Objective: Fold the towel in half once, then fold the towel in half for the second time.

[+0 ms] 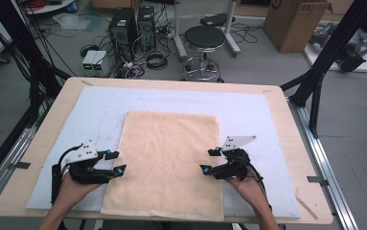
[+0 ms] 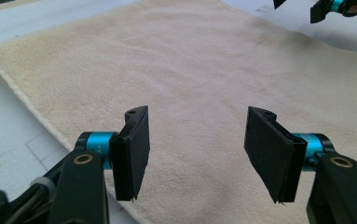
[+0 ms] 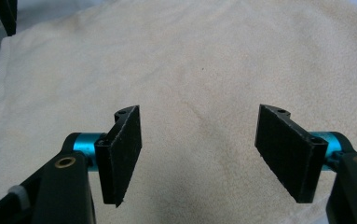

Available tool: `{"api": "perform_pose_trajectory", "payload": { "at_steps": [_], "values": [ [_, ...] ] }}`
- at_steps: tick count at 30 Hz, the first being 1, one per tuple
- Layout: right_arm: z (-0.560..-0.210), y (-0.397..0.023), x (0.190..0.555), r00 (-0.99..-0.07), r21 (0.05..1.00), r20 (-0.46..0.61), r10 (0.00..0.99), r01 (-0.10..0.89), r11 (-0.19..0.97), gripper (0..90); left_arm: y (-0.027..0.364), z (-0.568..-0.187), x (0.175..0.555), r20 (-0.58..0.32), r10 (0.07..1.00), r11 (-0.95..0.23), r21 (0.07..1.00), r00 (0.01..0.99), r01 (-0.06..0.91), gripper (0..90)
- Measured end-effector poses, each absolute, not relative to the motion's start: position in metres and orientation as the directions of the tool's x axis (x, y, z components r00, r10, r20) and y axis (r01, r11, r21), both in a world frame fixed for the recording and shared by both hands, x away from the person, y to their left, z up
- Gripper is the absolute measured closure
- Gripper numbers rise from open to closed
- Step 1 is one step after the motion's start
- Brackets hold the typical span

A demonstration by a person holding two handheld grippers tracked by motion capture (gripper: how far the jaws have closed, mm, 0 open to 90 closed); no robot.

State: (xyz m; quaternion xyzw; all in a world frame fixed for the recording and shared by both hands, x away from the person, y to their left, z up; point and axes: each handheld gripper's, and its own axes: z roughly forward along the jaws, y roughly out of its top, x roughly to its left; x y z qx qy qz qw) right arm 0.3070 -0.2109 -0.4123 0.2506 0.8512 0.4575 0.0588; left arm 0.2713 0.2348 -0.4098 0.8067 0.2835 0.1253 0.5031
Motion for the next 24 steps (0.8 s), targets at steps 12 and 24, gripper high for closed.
{"api": "perform_pose_trajectory", "payload": {
  "at_steps": [12, 24],
  "values": [
    [-0.406, -0.219, 0.331, -0.844, 0.808, 0.133, 0.520, 0.396, 0.436, 31.3, 0.231, -0.400, 0.301, -0.064, 0.617, -0.325, 0.887, 0.784, 0.327, 42.8],
    [-0.392, -0.228, 0.365, -0.824, 0.802, 0.122, 0.553, 0.410, 0.434, 31.4, 0.233, -0.399, 0.333, -0.133, 0.652, -0.263, 0.884, 0.746, 0.387, 48.1]
  ]
}}
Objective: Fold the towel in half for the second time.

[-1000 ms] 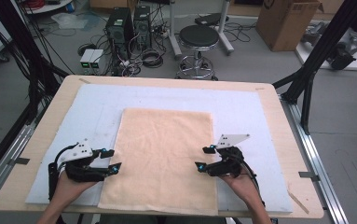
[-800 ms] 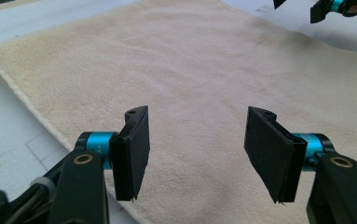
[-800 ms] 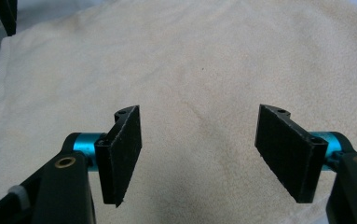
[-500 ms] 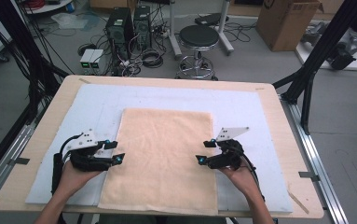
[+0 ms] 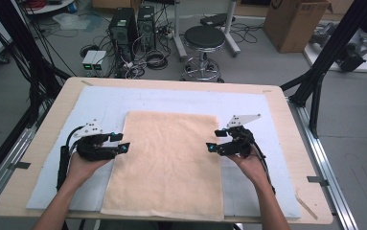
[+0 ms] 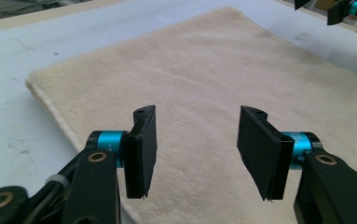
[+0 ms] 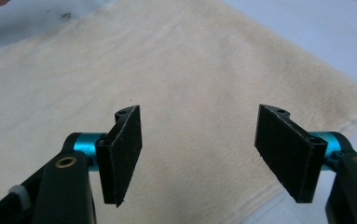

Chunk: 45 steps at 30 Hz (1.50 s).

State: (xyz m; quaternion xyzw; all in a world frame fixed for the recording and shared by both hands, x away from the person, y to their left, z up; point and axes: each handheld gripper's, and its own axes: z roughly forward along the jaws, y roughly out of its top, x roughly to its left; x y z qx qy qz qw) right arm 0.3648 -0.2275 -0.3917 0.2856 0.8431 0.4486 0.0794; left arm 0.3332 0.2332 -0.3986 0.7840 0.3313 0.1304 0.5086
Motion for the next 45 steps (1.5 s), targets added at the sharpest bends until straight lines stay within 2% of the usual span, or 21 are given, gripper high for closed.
{"api": "perform_pose_trajectory", "payload": {
  "at_steps": [9, 15, 19, 23, 30, 36, 40, 42, 43, 45],
  "values": [
    [-0.376, -0.225, 0.399, -0.812, 0.799, 0.106, 0.574, 0.414, 0.437, 32.0, 0.238, -0.385, 0.383, -0.141, 0.712, -0.229, 0.879, 0.688, 0.418, 50.1],
    [-0.372, -0.226, 0.427, -0.790, 0.787, 0.111, 0.602, 0.440, 0.432, 33.2, 0.244, -0.386, 0.421, -0.172, 0.770, -0.191, 0.857, 0.615, 0.479, 51.7],
    [-0.373, -0.226, 0.447, -0.762, 0.786, 0.107, 0.639, 0.458, 0.415, 35.2, 0.245, -0.393, 0.438, -0.139, 0.810, -0.186, 0.861, 0.570, 0.474, 53.6],
    [-0.384, -0.225, 0.462, -0.739, 0.777, 0.096, 0.666, 0.474, 0.414, 39.0, 0.245, -0.407, 0.454, -0.163, 0.824, -0.168, 0.844, 0.543, 0.509, 53.9],
    [-0.412, -0.234, 0.479, -0.673, 0.719, 0.133, 0.728, 0.571, 0.396, 42.7, 0.239, -0.433, 0.467, -0.154, 0.852, -0.197, 0.791, 0.500, 0.579, 46.4],
    [-0.429, -0.235, 0.487, -0.631, 0.674, 0.148, 0.762, 0.628, 0.389, 47.5, 0.232, -0.444, 0.474, -0.211, 0.849, -0.147, 0.787, 0.485, 0.599, 47.9],
    [-0.434, -0.232, 0.489, -0.633, 0.656, 0.150, 0.760, 0.639, 0.402, 53.8, 0.225, -0.447, 0.476, -0.199, 0.840, -0.178, 0.778, 0.505, 0.602, 54.5],
    [-0.434, -0.233, 0.490, -0.640, 0.657, 0.170, 0.749, 0.640, 0.398, 63.4, 0.222, -0.446, 0.477, -0.192, 0.840, -0.190, 0.772, 0.507, 0.606, 64.8],
    [-0.435, -0.233, 0.490, -0.647, 0.657, 0.181, 0.741, 0.640, 0.399, 69.1, 0.221, -0.445, 0.478, -0.198, 0.836, -0.191, 0.771, 0.513, 0.608, 72.7],
    [-0.434, -0.228, 0.490, -0.656, 0.653, 0.184, 0.732, 0.638, 0.408, 78.1, 0.218, -0.442, 0.480, -0.162, 0.845, -0.217, 0.767, 0.509, 0.604, 78.9]
  ]
}}
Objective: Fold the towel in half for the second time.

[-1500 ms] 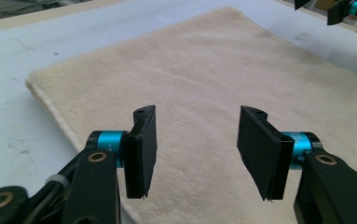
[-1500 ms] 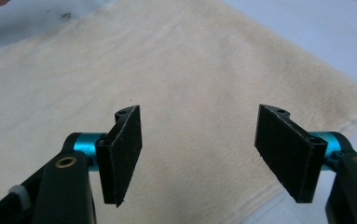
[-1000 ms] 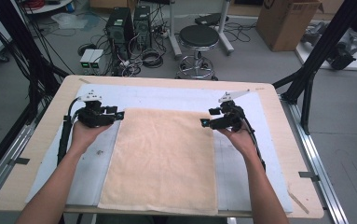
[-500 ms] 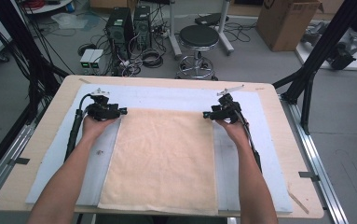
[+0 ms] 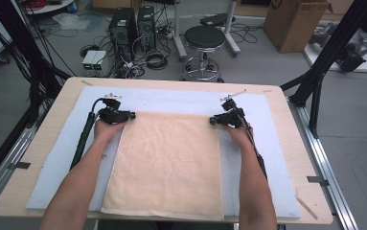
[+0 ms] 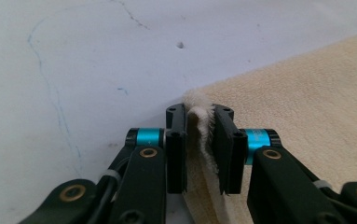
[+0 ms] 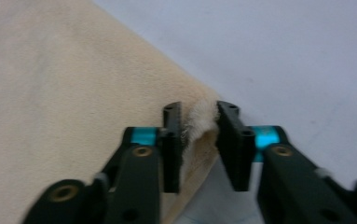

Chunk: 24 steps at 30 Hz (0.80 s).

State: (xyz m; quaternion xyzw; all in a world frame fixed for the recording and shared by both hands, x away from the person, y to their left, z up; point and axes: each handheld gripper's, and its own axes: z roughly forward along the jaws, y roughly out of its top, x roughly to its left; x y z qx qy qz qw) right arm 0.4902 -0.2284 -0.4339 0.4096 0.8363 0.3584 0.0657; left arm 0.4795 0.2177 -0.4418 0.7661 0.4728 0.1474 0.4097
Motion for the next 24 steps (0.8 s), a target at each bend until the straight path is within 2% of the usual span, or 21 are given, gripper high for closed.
{"api": "perform_pose_trajectory", "payload": {
  "at_steps": [3, 9, 11, 13, 19, 24],
  "values": [
    [-0.431, -0.225, 0.490, -0.655, 0.657, 0.169, 0.737, 0.632, 0.411, 82.2, 0.220, -0.435, 0.481, -0.151, 0.859, -0.198, 0.784, 0.490, 0.589, 82.1],
    [-0.412, -0.218, 0.498, -0.643, 0.685, 0.162, 0.749, 0.619, 0.383, 83.5, 0.227, -0.419, 0.486, -0.135, 0.873, -0.177, 0.807, 0.468, 0.563, 82.3],
    [-0.406, -0.215, 0.498, -0.649, 0.717, 0.130, 0.750, 0.584, 0.380, 83.8, 0.230, -0.412, 0.489, -0.133, 0.876, -0.169, 0.816, 0.464, 0.553, 82.3],
    [-0.400, -0.216, 0.504, -0.639, 0.704, 0.157, 0.753, 0.607, 0.369, 83.9, 0.231, -0.402, 0.492, -0.123, 0.874, -0.170, 0.829, 0.470, 0.533, 82.3],
    [-0.365, -0.218, 0.510, -0.642, 0.770, 0.130, 0.755, 0.545, 0.331, 84.8, 0.236, -0.381, 0.494, -0.114, 0.878, -0.129, 0.879, 0.465, 0.458, 82.3],
    [-0.369, -0.221, 0.509, -0.646, 0.754, 0.191, 0.739, 0.578, 0.311, 84.8, 0.240, -0.384, 0.488, -0.114, 0.862, -0.146, 0.878, 0.494, 0.457, 82.8]
  ]
}}
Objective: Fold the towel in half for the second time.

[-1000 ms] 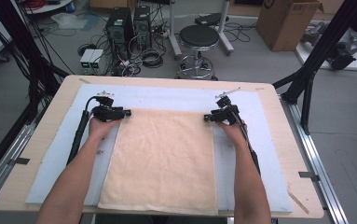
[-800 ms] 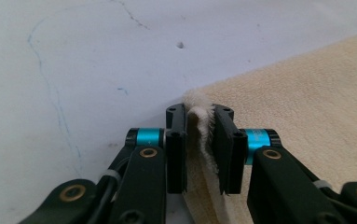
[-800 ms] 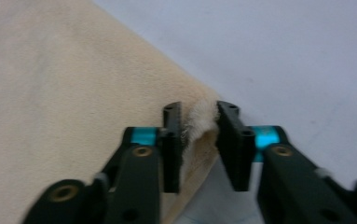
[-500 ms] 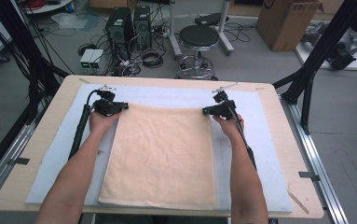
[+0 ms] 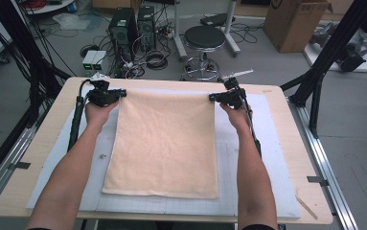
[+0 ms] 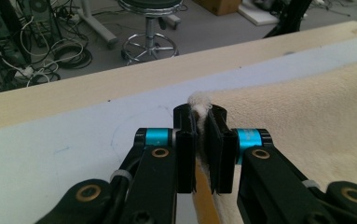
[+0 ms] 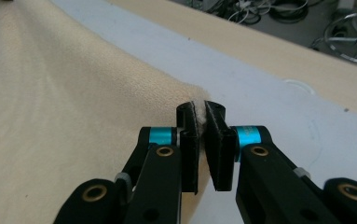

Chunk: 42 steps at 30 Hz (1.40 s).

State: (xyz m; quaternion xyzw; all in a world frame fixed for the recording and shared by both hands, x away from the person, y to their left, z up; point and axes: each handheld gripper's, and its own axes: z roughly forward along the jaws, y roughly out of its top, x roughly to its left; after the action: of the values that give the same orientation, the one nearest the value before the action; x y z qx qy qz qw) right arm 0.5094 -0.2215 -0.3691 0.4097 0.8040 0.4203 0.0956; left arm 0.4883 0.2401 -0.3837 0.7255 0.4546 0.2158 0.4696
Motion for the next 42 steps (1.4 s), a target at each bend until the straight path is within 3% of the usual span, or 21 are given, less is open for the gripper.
{"api": "perform_pose_trajectory", "payload": {
  "at_steps": [13, 24, 42],
  "values": [
    [-0.361, -0.223, 0.493, -0.707, 0.770, 0.189, 0.682, 0.537, 0.344, 84.9, 0.252, -0.389, 0.461, -0.149, 0.833, -0.104, 0.904, 0.533, 0.416, 83.0],
    [-0.370, -0.233, 0.460, -0.739, 0.806, 0.223, 0.635, 0.506, 0.306, 85.0, 0.251, -0.385, 0.433, -0.094, 0.796, -0.158, 0.921, 0.598, 0.355, 83.0],
    [-0.364, -0.235, 0.406, -0.814, 0.833, 0.193, 0.548, 0.431, 0.347, 84.9, 0.258, -0.391, 0.378, -0.023, 0.738, -0.232, 0.930, 0.674, 0.286, 82.8]
  ]
}}
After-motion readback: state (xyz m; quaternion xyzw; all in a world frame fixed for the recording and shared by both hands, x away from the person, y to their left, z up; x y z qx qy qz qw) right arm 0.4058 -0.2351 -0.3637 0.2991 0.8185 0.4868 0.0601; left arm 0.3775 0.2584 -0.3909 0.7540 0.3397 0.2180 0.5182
